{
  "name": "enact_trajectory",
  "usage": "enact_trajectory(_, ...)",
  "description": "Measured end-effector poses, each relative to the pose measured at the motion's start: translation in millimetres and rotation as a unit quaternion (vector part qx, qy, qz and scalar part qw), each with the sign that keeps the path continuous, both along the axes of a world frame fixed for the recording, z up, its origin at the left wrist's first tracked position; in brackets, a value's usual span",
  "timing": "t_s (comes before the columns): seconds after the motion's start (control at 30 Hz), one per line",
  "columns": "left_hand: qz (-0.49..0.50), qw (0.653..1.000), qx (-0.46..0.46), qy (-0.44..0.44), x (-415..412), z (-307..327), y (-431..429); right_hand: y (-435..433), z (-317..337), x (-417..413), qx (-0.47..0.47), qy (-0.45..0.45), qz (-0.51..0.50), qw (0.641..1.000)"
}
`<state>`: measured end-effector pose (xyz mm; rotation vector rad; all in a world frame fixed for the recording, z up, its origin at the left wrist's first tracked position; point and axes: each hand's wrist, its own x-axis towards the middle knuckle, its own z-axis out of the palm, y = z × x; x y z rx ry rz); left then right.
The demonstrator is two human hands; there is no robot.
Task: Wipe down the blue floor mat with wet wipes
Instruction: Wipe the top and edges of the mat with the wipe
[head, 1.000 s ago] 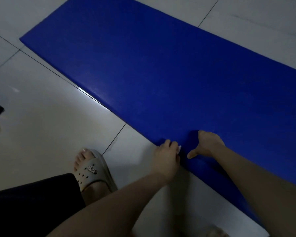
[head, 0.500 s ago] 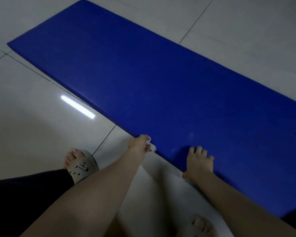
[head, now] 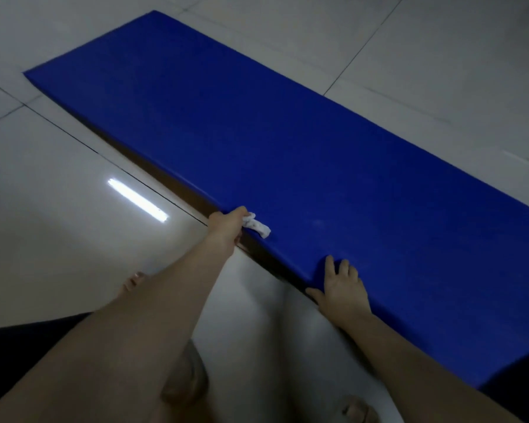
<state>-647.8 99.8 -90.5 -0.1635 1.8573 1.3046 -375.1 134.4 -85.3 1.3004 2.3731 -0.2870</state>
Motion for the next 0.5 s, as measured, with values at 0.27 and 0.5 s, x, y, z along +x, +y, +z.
enact_trajectory(0.27, 0.06, 0.996, -0.031, 0.054, -107.9, -7.5, -19.7, 31.6, -5.9, -43.9, -0.105, -0.048, 0.09, 0.989)
enact_trajectory(0.5, -0.017, 0.99, -0.07, 0.122, -110.9, -38.1, -33.6, 42.3, -18.2, -59.6, -0.077, -0.102, 0.103, 0.986)
